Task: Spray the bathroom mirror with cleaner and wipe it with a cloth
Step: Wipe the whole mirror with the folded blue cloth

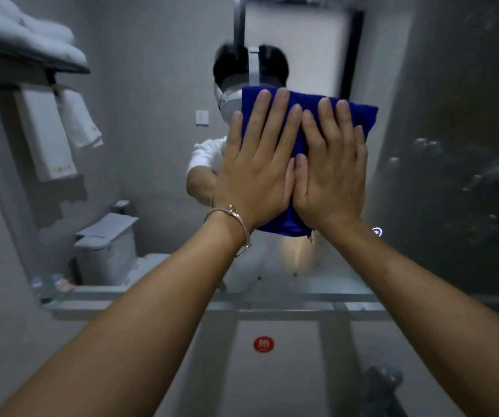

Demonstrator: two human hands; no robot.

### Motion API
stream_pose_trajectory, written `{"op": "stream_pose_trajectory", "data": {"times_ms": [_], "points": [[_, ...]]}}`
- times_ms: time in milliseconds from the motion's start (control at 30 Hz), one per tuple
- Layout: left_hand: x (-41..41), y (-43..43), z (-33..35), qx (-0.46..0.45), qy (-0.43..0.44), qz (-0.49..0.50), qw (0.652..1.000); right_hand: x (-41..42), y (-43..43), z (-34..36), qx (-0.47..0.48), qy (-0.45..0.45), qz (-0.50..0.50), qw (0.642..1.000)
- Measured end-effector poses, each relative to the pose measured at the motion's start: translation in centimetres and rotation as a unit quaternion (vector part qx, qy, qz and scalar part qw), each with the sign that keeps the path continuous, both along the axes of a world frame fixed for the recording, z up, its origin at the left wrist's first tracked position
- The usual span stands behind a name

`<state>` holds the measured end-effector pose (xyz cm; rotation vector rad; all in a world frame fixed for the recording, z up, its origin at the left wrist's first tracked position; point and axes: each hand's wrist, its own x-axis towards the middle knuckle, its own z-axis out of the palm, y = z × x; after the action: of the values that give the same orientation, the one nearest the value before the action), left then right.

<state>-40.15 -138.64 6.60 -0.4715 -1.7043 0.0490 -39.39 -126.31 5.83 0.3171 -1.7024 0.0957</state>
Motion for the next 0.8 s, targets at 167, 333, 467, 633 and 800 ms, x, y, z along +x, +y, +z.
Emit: {"op": "stream_pose_trajectory", "data": {"times_ms": [167,333,467,633,800], "points": [[-0.1,-1.4,-3.8,0.004,0.001,-0.003,1.0,-0.2,-1.2,-3.7,0.01,0.001,0.014,1.0],[-0.1,-2.4,-7.1,0.0,-0.021,-0.005,1.0,-0.2,-2.0,-6.9,0.015,-0.016,0.007,1.0],[0.1,-3.2,-10.1,-0.008,-0.043,-0.005,0.999,0.0,-2.5,-9.9,0.028,-0.028,0.012,0.999],[0.1,-3.9,-13.4,-0.02,-0.062,-0.012,0.998,0.1,-2.9,-13.3,0.041,-0.032,0.007,0.999],[0.2,-4.7,-16.6,-0.024,-0.075,-0.024,0.997,0.3,-3.3,-16.6,0.045,-0.061,-0.001,0.997]]}}
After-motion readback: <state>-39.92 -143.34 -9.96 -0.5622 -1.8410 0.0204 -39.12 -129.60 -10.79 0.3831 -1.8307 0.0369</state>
